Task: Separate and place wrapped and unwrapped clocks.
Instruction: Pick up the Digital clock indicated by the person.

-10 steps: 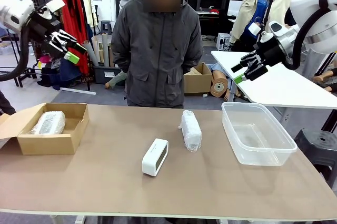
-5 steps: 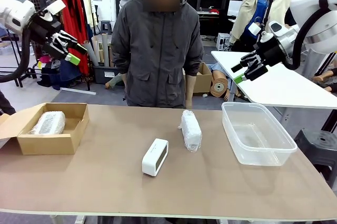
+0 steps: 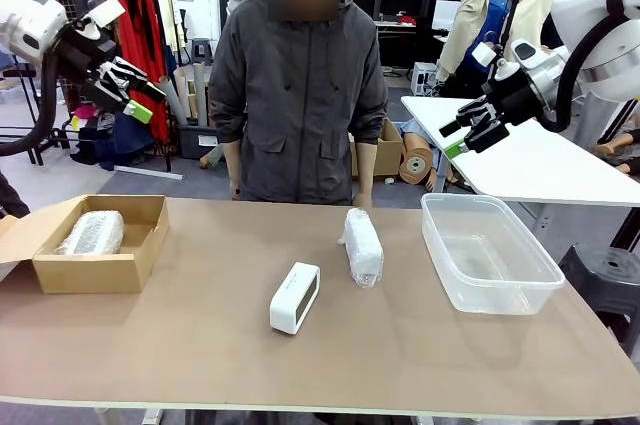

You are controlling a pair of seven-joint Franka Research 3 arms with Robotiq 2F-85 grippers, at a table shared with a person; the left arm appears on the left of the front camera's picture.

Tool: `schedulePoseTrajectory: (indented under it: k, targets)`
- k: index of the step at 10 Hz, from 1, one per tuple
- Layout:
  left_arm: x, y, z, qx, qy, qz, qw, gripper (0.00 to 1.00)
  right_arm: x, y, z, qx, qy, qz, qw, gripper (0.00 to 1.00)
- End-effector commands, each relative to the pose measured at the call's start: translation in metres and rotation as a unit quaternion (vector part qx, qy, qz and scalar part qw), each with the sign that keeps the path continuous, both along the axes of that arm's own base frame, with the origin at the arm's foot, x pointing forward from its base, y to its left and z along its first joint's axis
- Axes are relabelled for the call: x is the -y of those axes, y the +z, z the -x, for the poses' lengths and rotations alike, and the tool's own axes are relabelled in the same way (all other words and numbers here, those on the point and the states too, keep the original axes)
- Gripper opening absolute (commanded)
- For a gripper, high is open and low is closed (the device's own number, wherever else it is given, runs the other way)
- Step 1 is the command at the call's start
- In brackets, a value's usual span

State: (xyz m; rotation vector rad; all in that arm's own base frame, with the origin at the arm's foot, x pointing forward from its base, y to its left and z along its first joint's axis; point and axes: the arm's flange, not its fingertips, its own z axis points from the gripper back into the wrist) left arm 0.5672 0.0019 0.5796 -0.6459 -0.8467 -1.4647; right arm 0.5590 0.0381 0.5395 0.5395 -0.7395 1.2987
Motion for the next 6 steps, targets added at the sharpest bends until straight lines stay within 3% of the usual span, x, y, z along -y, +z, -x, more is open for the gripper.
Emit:
schedulePoseTrajectory:
  k: [1, 6]
  targets:
    - [0.0002, 0.0008, 0.0013, -0.001, -0.002, 0.001, 1.0, 1.0, 0.0001, 0.0012, -0.0005, 0.003, 0.0, 0.0, 1.0, 1.0]
    - [0.0002, 0.0008, 0.0013, -0.001, -0.002, 0.001, 1.0, 1.0, 0.0001, 0.0012, -0.0005, 0.003, 0.0, 0.0, 1.0, 1.0]
